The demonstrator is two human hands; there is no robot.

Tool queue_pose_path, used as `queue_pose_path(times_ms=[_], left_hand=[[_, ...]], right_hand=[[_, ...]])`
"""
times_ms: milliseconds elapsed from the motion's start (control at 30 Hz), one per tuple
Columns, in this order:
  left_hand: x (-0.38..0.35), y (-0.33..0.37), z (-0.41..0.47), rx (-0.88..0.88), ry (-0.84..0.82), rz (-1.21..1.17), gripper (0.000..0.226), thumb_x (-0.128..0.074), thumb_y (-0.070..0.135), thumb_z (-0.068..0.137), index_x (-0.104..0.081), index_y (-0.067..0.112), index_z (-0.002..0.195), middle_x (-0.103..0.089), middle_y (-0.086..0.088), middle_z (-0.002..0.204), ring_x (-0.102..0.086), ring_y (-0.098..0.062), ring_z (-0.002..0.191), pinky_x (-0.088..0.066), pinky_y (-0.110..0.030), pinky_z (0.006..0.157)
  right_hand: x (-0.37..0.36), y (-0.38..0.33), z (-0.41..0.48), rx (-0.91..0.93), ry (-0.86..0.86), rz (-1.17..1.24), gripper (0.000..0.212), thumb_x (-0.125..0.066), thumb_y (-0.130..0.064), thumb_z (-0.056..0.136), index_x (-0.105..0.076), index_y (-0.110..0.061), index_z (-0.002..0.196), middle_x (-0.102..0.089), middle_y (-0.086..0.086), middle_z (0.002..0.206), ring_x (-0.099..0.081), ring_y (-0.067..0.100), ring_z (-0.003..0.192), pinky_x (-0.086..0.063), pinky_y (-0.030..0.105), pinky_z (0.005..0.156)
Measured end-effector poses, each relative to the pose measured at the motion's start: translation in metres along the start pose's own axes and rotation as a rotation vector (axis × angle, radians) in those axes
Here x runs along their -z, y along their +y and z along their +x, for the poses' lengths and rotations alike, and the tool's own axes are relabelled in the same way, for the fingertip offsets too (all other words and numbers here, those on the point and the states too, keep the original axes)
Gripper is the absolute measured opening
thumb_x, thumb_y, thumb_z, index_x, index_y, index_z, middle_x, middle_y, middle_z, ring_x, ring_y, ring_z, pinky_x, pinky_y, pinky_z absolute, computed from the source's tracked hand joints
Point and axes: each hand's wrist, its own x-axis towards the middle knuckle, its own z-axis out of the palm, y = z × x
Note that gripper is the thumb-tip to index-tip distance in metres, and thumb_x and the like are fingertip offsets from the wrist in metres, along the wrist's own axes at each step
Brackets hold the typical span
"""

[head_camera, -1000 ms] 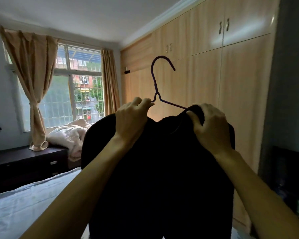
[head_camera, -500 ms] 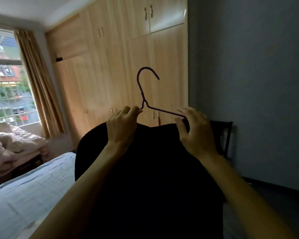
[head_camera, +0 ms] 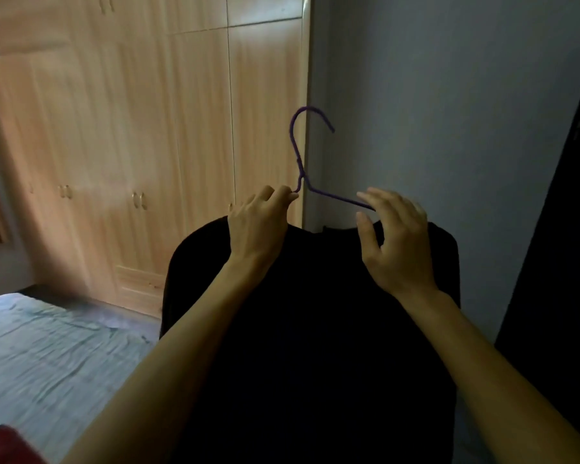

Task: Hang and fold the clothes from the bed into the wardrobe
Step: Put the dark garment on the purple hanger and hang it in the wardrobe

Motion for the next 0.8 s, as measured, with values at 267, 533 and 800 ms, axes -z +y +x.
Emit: queue_pose_path(times_ms=[267,533,800], left_hand=[[-0.115,-0.015,0.067,-0.035,0.153,-0.038,0.026,-0.044,0.038,0.094,-0.059,0.017,0.091,-0.057,-0.002,0.072,-0.052,-0.02,0.054,-0.04,-0.028,0.046],[-0.211,-0.049,0.095,-0.015,0.113,-0.067,0.011,-0.062,0.025,0.09,-0.062,0.014,0.093,-0.06,-0.003,0.072,-0.049,-0.015,0.053,-0.041,-0.026,0.047],[-0.324,-0.078,0.123,0.02,0.11,0.078,0.014,-0.064,0.023,0.087,-0.064,0.011,0.094,-0.062,-0.006,0.076,-0.048,-0.013,0.056,-0.033,-0.023,0.049]], right_hand=[[-0.065,0.076,0.054,0.082,0.022,-0.046,0.036,-0.04,-0.031,0.097,-0.059,-0.012,0.122,-0.059,0.006,0.126,-0.051,0.02,0.119,-0.034,0.041,0.106],[-0.142,0.146,0.079,0.06,0.007,-0.003,0.036,-0.041,-0.029,0.096,-0.06,-0.011,0.12,-0.059,0.008,0.125,-0.052,0.024,0.118,-0.037,0.047,0.105],[-0.237,0.246,0.101,0.067,-0.055,0.113,0.038,-0.039,-0.033,0.095,-0.059,-0.014,0.122,-0.058,0.003,0.129,-0.047,0.019,0.126,-0.022,0.039,0.112]])
